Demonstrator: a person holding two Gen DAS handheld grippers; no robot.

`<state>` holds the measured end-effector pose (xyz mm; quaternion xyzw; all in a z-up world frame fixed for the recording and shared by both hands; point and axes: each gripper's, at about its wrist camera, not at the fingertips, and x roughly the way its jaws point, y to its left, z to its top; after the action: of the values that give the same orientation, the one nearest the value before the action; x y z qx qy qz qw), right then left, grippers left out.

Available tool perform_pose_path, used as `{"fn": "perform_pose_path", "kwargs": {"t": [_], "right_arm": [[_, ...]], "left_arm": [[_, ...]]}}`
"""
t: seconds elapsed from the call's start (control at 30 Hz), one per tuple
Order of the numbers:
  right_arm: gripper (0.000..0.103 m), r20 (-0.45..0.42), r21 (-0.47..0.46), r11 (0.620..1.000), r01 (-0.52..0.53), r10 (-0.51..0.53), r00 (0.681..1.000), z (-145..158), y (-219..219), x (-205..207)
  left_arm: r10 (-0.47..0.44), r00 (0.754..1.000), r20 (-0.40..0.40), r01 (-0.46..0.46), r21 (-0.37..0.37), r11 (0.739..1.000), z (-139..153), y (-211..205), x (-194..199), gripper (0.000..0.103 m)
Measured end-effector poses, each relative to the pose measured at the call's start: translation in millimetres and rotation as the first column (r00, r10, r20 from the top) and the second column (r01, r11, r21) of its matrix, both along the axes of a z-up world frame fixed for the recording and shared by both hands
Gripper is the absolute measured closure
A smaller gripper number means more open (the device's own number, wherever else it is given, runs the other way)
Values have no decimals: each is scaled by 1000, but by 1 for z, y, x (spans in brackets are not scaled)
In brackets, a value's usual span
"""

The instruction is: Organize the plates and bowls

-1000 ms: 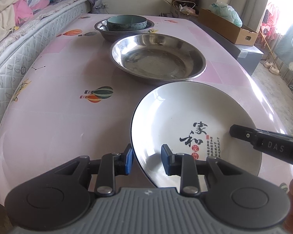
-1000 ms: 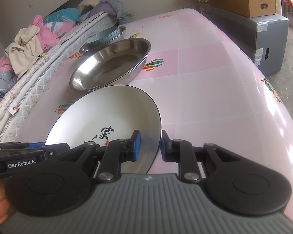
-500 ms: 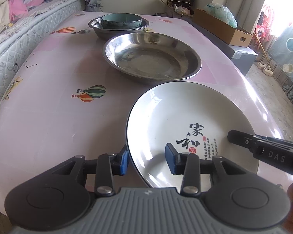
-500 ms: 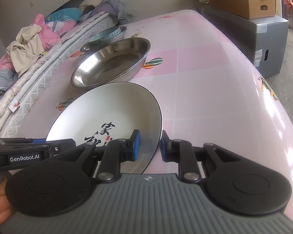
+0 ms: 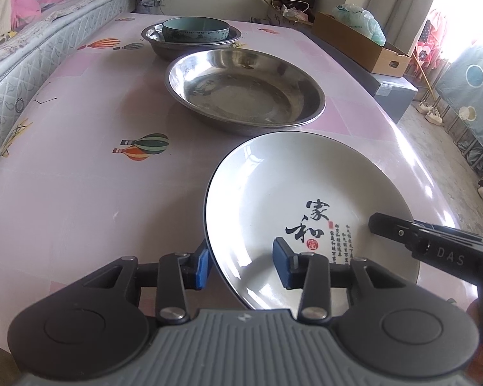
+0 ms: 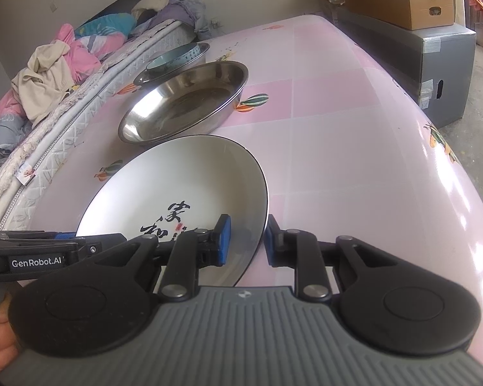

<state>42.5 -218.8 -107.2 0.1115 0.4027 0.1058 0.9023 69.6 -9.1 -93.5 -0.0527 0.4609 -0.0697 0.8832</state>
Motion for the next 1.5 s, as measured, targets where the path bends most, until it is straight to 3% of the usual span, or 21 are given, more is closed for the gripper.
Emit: {"fn": "perform_pose_path", "kwargs": {"t": [0.73,1.5], "right_arm": [[80,17,-2,1000,3,-3,1000,-2,1,-2],[76,52,-113,994,5,1,999,6,15,-12]], "left_arm": [[12,1000,3,-12,17,1000,0,-6,5,54],[28,1000,10,-28,28,999,5,-9,-1,54]]}}
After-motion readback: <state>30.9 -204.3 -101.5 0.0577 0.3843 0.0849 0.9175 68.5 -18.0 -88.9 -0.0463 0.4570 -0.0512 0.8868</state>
